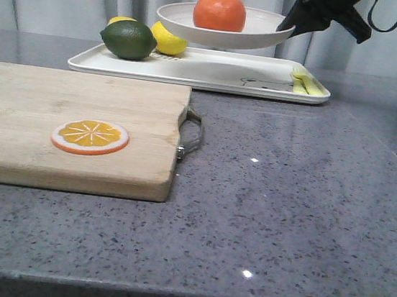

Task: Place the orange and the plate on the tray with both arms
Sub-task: 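Carry the plate with the orange over the tray and lower it, then open the right gripper and lift it off the plate rim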

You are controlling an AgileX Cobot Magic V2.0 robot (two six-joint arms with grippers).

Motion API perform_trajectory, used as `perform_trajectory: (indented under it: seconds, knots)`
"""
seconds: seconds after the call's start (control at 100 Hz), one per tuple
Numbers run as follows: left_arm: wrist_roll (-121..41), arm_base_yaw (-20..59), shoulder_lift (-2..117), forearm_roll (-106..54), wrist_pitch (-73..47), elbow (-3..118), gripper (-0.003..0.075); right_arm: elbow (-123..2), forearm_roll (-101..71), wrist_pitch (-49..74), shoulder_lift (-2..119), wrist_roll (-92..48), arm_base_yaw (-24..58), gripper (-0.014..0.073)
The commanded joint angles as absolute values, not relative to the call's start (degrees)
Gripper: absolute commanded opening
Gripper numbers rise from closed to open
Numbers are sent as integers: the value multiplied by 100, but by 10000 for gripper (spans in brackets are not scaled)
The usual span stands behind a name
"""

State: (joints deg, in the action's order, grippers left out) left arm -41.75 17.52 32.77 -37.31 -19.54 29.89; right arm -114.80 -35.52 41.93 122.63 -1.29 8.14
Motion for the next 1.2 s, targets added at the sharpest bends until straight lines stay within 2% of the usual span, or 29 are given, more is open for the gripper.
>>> perform_trajectory:
  seconds: [0.0, 0.21, 1.19]
  knots:
    - [-4147, 1736, 3277, -3838, -1754, 3136, 637, -11972, -3752, 4039, 12118, -206, 798, -100]
    - [-4147, 1736, 3277, -3838, -1780, 3136, 637, -12309, -3765, 4094, 12496, -206, 779, -100]
    - [-4147, 1736, 3277, -3838, -1780, 3136, 637, -12309, -3883, 4291, 12881, -257, 629, -100]
